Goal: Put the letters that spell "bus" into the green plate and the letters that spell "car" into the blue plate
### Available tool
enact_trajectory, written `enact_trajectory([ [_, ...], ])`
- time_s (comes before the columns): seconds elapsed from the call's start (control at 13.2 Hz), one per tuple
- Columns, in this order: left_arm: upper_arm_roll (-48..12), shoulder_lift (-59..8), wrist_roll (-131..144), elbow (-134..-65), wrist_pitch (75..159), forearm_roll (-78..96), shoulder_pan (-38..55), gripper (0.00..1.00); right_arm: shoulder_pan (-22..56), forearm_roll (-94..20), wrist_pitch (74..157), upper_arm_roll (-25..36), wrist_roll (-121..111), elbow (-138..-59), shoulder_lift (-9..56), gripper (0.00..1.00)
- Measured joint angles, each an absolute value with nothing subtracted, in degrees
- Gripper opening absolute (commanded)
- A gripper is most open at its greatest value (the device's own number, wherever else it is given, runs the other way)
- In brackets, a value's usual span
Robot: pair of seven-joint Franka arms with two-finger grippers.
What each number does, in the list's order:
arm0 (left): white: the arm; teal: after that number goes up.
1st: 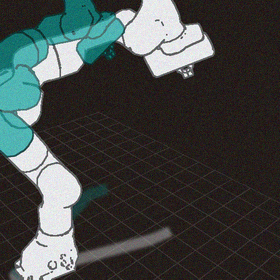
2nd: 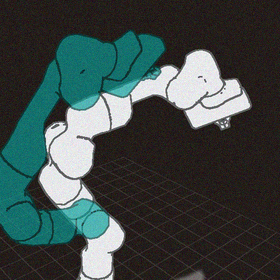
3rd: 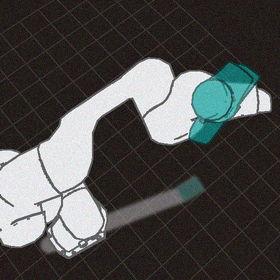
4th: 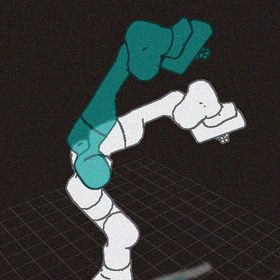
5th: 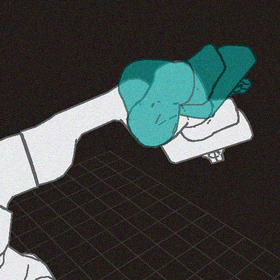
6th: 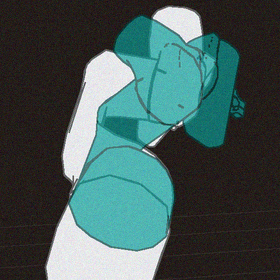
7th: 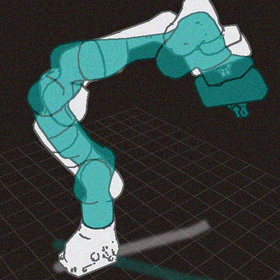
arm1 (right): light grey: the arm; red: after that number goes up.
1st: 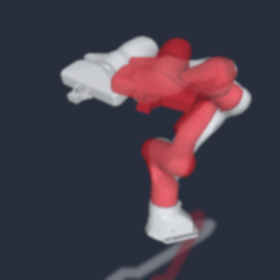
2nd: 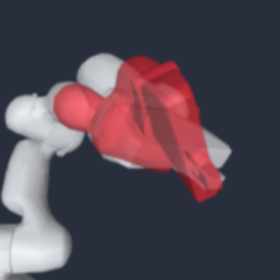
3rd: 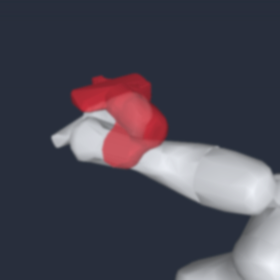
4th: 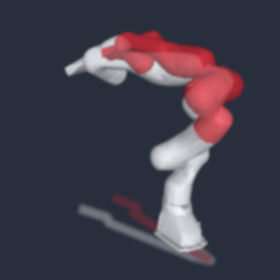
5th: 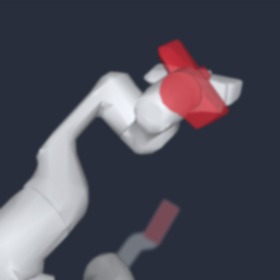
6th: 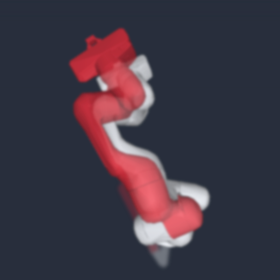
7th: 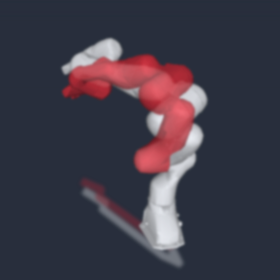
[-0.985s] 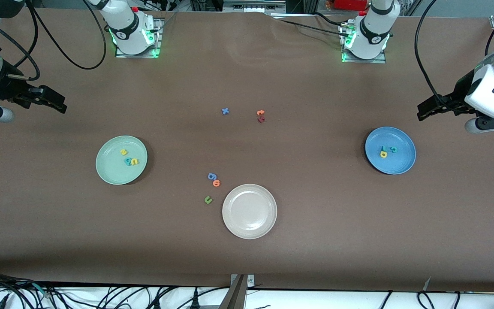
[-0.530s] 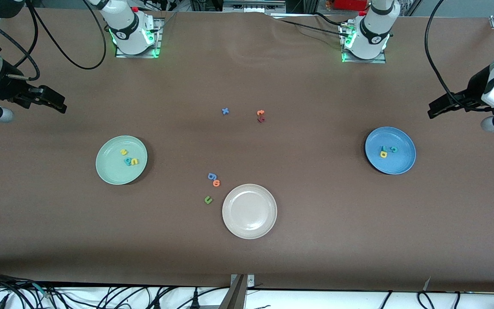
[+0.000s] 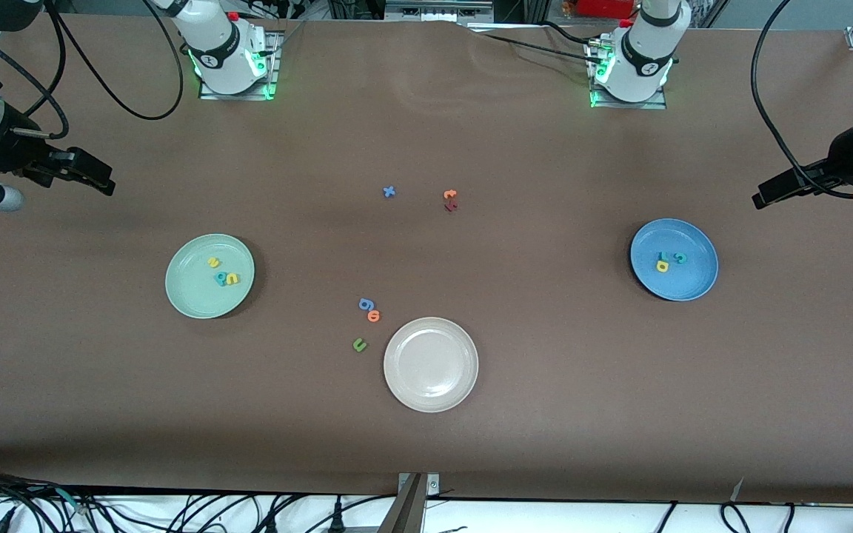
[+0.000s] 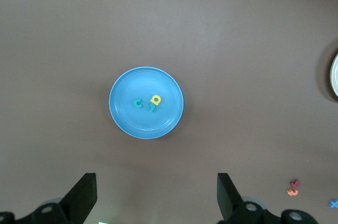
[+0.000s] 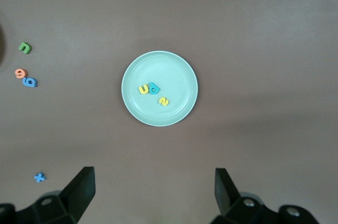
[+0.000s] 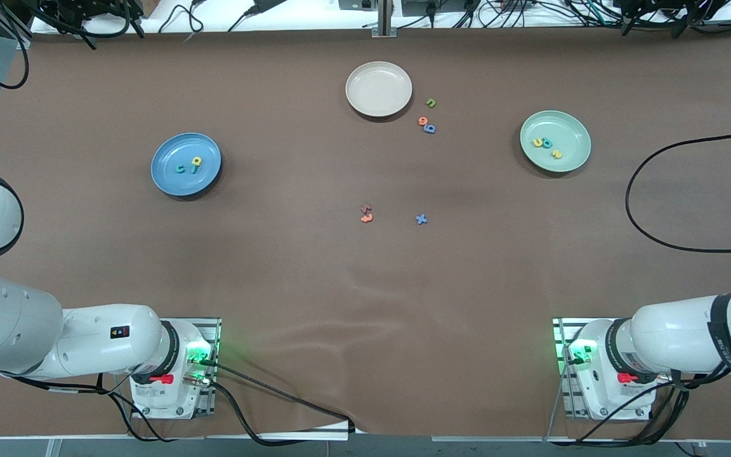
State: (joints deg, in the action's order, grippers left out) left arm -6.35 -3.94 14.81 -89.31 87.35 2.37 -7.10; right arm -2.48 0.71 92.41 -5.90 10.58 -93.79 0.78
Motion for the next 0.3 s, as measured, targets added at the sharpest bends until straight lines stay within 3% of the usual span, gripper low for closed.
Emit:
enact_trajectory([
  [0.3,-6.53,-3.94,14.81,-89.31,87.26,2.37,-7.01,1.0,-2.48,0.71,92.41,-5.9,10.58,-93.79,0.78,1.0],
])
